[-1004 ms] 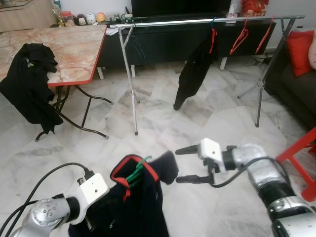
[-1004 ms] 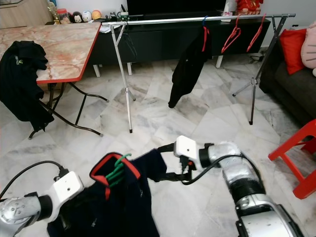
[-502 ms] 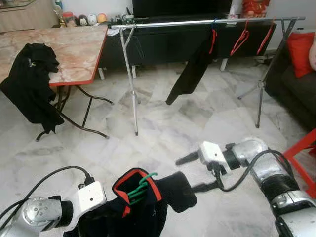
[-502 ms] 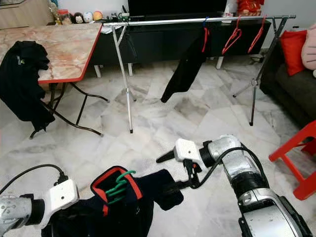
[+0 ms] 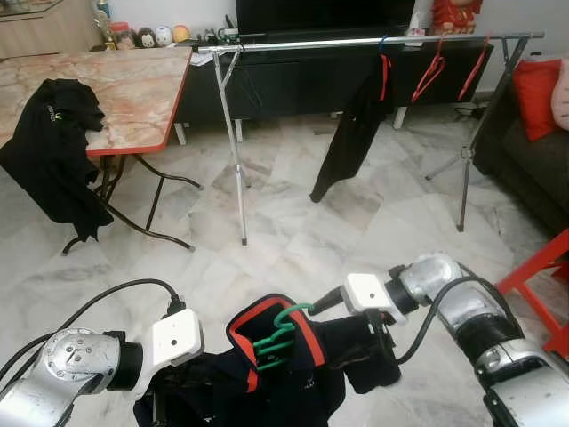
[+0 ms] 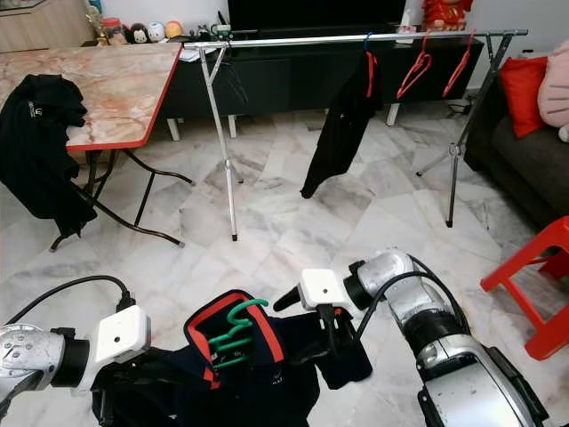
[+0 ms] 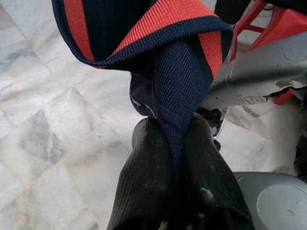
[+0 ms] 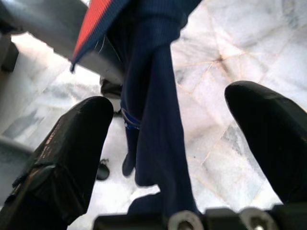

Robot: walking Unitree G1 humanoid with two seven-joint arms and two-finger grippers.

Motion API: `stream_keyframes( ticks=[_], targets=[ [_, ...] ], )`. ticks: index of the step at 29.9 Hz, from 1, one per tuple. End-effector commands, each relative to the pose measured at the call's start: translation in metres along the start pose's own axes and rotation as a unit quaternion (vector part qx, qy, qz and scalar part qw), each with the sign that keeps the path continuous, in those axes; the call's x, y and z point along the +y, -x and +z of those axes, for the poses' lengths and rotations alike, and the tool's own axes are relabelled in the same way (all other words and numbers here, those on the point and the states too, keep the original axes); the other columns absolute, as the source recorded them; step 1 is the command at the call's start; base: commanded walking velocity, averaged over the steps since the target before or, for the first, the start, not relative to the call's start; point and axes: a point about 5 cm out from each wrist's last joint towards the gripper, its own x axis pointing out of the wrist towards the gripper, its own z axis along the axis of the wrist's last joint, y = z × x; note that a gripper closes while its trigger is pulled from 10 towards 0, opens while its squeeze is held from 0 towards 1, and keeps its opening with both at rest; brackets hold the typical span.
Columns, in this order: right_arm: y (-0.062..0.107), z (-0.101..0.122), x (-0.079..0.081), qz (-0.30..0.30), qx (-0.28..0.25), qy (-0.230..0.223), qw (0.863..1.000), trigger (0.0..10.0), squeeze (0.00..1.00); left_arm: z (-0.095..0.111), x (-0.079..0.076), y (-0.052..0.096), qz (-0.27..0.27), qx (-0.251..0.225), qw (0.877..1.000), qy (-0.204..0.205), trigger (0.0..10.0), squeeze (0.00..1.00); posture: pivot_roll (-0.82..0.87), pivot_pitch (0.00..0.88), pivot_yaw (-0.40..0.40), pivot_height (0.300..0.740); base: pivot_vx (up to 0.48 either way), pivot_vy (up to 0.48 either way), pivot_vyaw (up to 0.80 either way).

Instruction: Hang hanger

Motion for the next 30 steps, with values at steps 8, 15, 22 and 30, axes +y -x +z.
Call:
stream_keyframes(
  ticks=[8, 15, 22, 30],
  targets=[
    [0.0, 0.0, -0.006, -0.025, 0.012, 0.014, 1.0, 10.0, 0.0, 0.007, -0.002, 0.0, -0.021, -0.001, 1.0, -0.007, 10.0, 0.0, -0.01, 0.0, 0.009, 0.74, 0.0, 0.0, 0.0],
    [-0.001, -0.001, -0.004, -0.01, 0.011, 0.012, 1.0, 10.0, 0.0, 0.007, -0.002, 0.0, -0.022, 0.0, 1.0, -0.006, 10.0, 0.0, -0.01, 0.0, 0.009, 0.74, 0.0, 0.0, 0.0],
    [-0.01, -0.002, 0.002, 0.025, -0.015, -0.01, 1.0, 0.0, 0.0, 0.01, -0.003, -0.004, -0.025, -0.008, 1.0, -0.008, 10.0, 0.0, -0.01, 0.0, 0.006, 0.74, 0.0, 0.0, 0.0],
    [-0.013, -0.003, 0.003, 0.028, -0.018, -0.015, 0.999, 0.0, 0.0, 0.011, -0.002, -0.004, -0.023, -0.01, 1.0, -0.009, 10.0, 0.0, -0.01, 0.0, 0.005, 0.74, 0.0, 0.0, 0.0]
  ],
)
